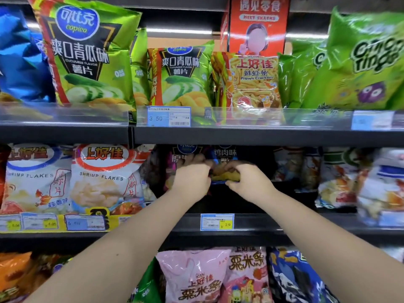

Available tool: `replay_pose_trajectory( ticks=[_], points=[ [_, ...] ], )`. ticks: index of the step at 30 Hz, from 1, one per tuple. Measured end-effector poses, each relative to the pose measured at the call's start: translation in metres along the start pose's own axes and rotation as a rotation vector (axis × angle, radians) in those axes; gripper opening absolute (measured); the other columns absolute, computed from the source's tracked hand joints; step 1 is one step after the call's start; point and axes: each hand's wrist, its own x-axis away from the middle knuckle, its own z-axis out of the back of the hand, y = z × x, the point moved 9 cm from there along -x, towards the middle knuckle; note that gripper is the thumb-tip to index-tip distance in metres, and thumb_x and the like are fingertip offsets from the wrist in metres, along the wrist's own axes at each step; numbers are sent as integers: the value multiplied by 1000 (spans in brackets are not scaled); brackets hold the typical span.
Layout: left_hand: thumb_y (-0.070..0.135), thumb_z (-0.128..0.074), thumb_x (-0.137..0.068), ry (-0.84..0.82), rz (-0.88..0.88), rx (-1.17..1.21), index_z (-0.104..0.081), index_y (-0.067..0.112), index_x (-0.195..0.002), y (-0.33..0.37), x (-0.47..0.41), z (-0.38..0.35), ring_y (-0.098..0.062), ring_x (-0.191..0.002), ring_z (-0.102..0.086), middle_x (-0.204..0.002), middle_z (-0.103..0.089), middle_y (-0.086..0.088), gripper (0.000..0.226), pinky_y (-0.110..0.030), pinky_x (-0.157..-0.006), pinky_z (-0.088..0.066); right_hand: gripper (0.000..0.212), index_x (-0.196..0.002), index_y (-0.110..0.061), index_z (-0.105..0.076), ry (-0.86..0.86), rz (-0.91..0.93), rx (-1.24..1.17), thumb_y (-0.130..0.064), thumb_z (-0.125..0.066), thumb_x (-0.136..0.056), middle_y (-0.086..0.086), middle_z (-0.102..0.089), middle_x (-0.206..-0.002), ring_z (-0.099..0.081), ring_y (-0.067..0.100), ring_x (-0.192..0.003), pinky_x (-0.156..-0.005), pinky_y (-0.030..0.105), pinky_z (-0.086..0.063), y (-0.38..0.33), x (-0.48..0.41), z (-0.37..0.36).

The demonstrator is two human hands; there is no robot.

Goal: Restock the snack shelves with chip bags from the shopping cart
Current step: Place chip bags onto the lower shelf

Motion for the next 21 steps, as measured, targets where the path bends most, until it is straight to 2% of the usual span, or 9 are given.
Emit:
replay_pose_trajectory(
  ticks=[3,6,8,10,13,15,19,21],
  points=[
    [25,-55,-89,25,-114,20,-58,29,-121,50,-7,-1,-25,-123,-38,-123,-51,4,32,-41,-100,-33,36,-120,-21,-59,85,-45,311,-28,-65,-85,6,-64,-111,-56,29,-106,-87,38,-49,16,32,39],
    [27,-56,-90,8,-232,107,-58,29,-117,115,-10,-2,-28,-113,-51,-116,-57,1,27,-41,-89,-41,37,-123,-19,-56,134,-71,436,-26,-62,-87,5,-61,-113,-52,29,-108,-85,39,-47,36,71,77],
    [27,-55,-92,6,-319,150,-57,28,-119,163,-8,-2,-30,-111,-53,-117,-56,0,27,-42,-85,-41,34,-120,-17,-57,147,-122,539,-26,-61,-88,7,-61,-108,-53,31,-104,-81,40,-48,55,101,105],
    [29,-53,-92,41,-401,177,-58,28,-117,213,-3,1,-30,-112,-49,-117,-55,0,25,-43,-88,-37,31,-117,-15,-58,148,-196,631,-24,-59,-88,9,-61,-104,-55,34,-100,-77,41,-46,76,132,132],
    [31,-51,-94,67,-503,259,-59,27,-115,288,12,4,-29,-113,-48,-116,-56,0,23,-45,-93,-35,39,-126,-14,-53,103,-353,769,-26,-56,-89,10,-59,-116,-52,34,-108,-84,41,-42,110,187,174],
    [30,-52,-93,35,-570,336,-59,27,-116,340,25,6,-29,-116,-47,-119,-56,-1,24,-45,-96,-35,44,-129,-15,-50,96,-470,815,-25,-58,-88,9,-57,-121,-49,33,-114,-88,41,-41,133,229,203],
    [32,-53,-92,-46,-731,419,-58,25,-117,448,61,9,-31,-119,-45,-120,-55,-4,26,-48,-104,-31,36,-123,-19,-52,78,-690,880,-27,-59,-88,5,-55,-117,-48,29,-115,-88,41,-46,173,314,259],
    [34,-53,-91,-56,-810,425,-59,26,-118,502,81,11,-30,-120,-46,-119,-56,-3,28,-47,-102,-31,34,-123,-18,-51,88,-774,887,-28,-57,-91,4,-54,-117,-47,28,-113,-86,38,-46,190,358,286]
  ],
)
